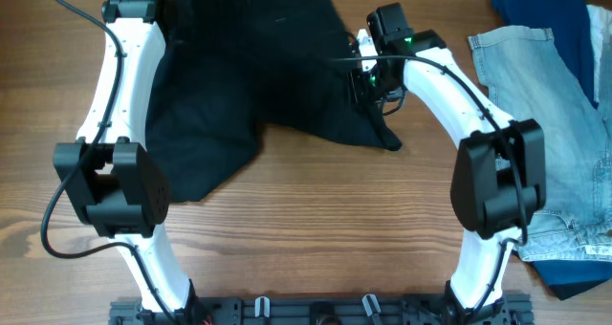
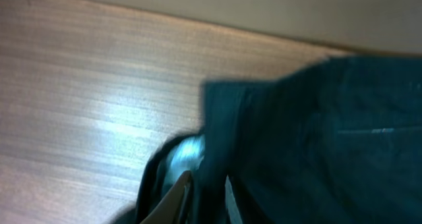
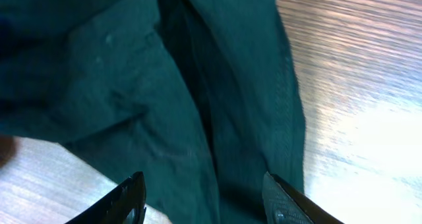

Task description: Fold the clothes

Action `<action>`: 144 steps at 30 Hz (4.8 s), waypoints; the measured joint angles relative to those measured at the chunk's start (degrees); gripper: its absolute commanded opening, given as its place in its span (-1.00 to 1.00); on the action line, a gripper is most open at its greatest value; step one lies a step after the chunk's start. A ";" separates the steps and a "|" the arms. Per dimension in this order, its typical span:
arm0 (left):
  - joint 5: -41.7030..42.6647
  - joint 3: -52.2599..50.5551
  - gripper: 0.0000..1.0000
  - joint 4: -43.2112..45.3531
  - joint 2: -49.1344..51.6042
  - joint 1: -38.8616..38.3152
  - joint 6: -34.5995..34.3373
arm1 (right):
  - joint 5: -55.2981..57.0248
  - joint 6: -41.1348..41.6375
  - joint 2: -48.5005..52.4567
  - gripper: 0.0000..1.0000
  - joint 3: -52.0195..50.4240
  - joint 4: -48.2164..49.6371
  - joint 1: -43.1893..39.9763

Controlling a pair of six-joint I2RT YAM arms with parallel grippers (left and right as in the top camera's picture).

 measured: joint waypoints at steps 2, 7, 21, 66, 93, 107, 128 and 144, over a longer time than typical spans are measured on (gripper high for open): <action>-0.04 0.00 0.25 -0.72 0.00 0.00 -0.26 | -0.52 -0.63 1.42 0.12 0.00 0.66 0.00; -0.17 0.00 0.52 -0.94 0.00 0.00 -0.02 | -3.23 -3.04 4.24 -0.28 -0.02 1.20 0.04; -0.07 0.00 0.61 -3.41 -7.10 3.69 -2.40 | -12.66 -5.16 4.22 -0.91 -0.02 -1.01 3.13; 4.20 0.09 0.68 -5.75 -14.10 5.31 -3.72 | -13.75 -5.70 -9.94 0.54 0.83 -6.01 10.56; 4.20 0.09 0.82 -4.66 -14.10 8.98 -3.72 | -8.20 -3.82 -2.54 -0.91 -4.74 -10.80 24.59; 5.14 0.09 0.96 -10.10 -14.10 10.64 -4.09 | -2.40 5.42 -2.54 0.29 -2.84 5.38 3.58; 7.04 0.11 1.00 -14.99 -12.55 10.64 -3.82 | 0.72 4.50 6.49 -0.91 -2.67 17.29 -2.03; 7.89 0.11 0.97 -14.99 -11.02 10.64 -3.63 | 0.22 7.37 7.54 -0.92 -2.29 11.72 -7.52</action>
